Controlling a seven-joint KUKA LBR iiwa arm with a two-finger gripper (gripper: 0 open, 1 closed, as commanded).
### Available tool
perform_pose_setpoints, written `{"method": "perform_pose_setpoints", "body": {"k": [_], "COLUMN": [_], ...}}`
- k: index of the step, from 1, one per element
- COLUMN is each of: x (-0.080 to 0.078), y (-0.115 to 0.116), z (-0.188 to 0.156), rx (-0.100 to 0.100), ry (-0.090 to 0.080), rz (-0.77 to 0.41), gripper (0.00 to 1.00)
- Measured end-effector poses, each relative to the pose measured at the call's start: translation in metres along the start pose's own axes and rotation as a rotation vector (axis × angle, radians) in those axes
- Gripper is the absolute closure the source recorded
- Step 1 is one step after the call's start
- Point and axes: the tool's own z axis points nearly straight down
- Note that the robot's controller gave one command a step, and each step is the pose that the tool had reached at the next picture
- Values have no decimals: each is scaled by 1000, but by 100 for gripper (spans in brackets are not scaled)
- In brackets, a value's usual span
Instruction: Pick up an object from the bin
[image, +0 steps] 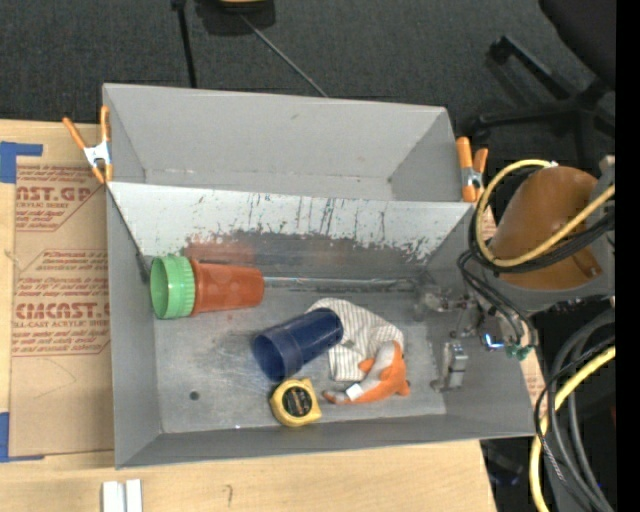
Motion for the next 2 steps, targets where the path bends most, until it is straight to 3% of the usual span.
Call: {"method": "perform_pose_setpoints", "body": {"k": [1,2], "x": [-1,0], "y": [29,41], "z": [38,81], "rx": [2,-1], "ry": [-5,0], "rz": [-75,-199], "gripper": [0,100]}}
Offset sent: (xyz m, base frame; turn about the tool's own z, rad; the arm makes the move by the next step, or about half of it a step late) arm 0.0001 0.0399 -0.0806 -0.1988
